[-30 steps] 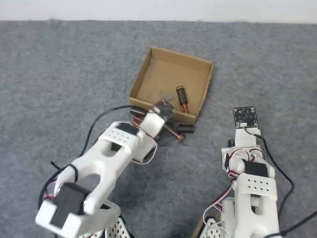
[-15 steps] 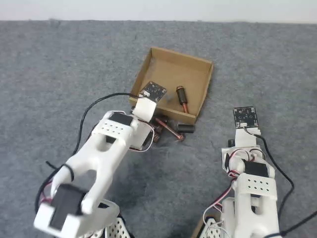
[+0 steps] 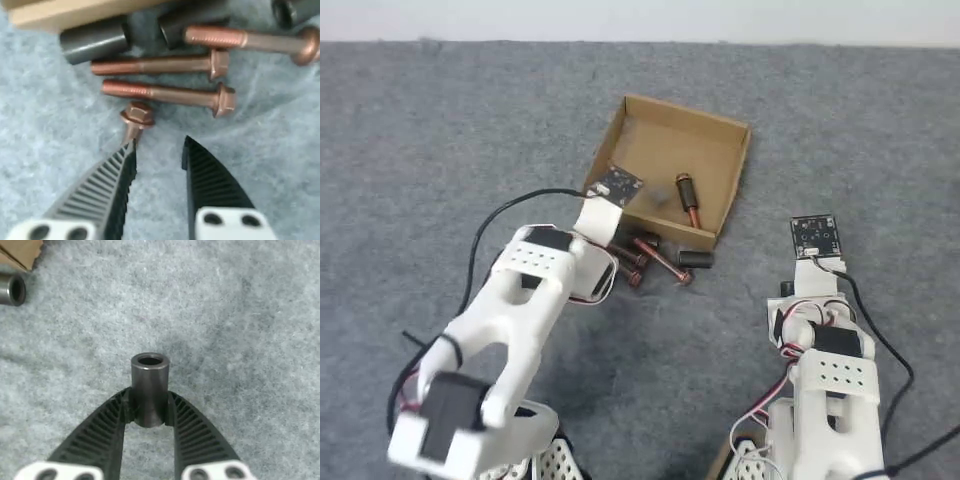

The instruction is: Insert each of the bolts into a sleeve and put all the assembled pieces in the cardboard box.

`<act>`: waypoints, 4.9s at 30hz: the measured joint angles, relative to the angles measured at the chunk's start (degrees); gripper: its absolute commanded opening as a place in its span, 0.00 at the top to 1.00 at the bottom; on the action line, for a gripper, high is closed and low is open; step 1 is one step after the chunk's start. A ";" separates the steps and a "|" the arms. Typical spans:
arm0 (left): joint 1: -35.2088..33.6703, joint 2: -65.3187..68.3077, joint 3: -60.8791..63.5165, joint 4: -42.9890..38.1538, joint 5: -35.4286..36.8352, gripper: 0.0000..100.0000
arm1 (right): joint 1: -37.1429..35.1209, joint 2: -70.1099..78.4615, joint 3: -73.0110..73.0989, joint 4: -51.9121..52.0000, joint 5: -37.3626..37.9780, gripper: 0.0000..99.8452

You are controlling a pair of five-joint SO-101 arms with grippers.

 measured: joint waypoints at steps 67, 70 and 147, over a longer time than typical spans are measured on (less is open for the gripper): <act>-10.90 1.32 0.00 -3.87 2.29 0.99 | 0.00 0.00 0.00 0.00 0.00 0.99; -12.13 -5.27 4.40 -5.80 6.86 0.99 | 0.00 0.00 0.00 0.00 0.00 0.99; -29.19 -13.71 16.70 -14.68 15.65 0.99 | -34.11 40.70 -2.29 -102.15 -16.79 0.99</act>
